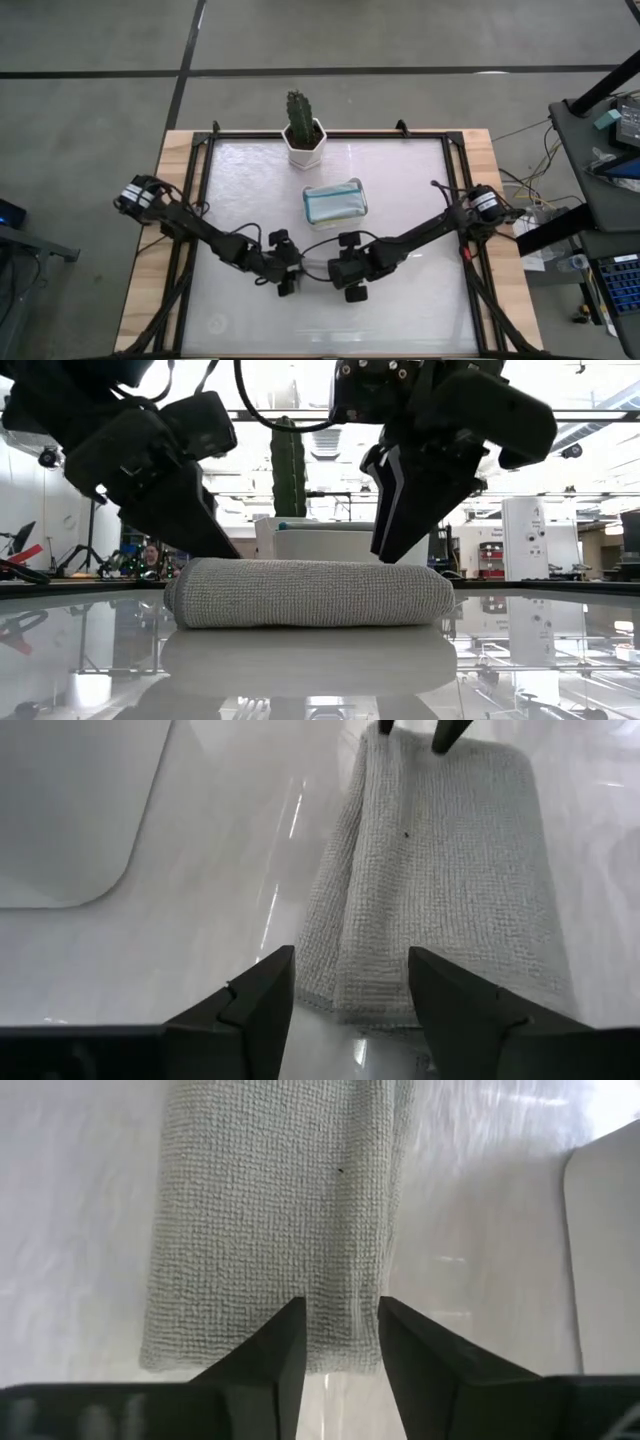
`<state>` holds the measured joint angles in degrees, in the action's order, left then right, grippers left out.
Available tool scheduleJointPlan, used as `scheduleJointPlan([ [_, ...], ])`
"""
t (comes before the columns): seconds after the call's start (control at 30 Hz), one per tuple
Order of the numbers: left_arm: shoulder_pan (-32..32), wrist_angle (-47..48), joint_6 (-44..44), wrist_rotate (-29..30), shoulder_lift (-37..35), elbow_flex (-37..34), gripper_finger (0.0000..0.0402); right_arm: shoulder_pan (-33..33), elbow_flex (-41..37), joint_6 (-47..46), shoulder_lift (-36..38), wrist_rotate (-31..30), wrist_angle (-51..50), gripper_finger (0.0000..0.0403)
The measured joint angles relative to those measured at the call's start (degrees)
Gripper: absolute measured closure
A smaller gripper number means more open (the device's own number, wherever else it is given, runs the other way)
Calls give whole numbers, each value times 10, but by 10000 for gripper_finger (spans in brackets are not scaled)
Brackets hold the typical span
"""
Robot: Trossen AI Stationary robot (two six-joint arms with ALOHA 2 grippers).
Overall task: Fold microfiber towels
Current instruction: Fold the gray towel
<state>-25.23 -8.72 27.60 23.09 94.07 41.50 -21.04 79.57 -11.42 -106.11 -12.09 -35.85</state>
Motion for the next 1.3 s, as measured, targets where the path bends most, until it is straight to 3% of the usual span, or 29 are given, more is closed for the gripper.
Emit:
scheduleJointPlan([
  [0.2, 0, 41, -11, 0, -24, 0, 220, -10, 0, -2, 18, -19, -2, 299],
  [0.4, -5, 50, -17, 2, -62, 0, 225, -45, -2, -14, 27, -119, 14, 320],
  [0.6, -40, -21, -40, 24, -59, 2, 255, -75, -31, -45, 25, -194, 75, 351],
  [0.87, -80, -102, -43, 29, -6, 4, 321, -85, -145, -45, 22, -210, 330, 387],
  [1.1, -82, -106, -40, 25, 44, 11, 376, -74, -259, -49, 1, -229, 585, 394],
  [1.3, -82, -107, -39, -17, 80, 17, 400, -69, -294, -52, -18, -252, 667, 394],
])
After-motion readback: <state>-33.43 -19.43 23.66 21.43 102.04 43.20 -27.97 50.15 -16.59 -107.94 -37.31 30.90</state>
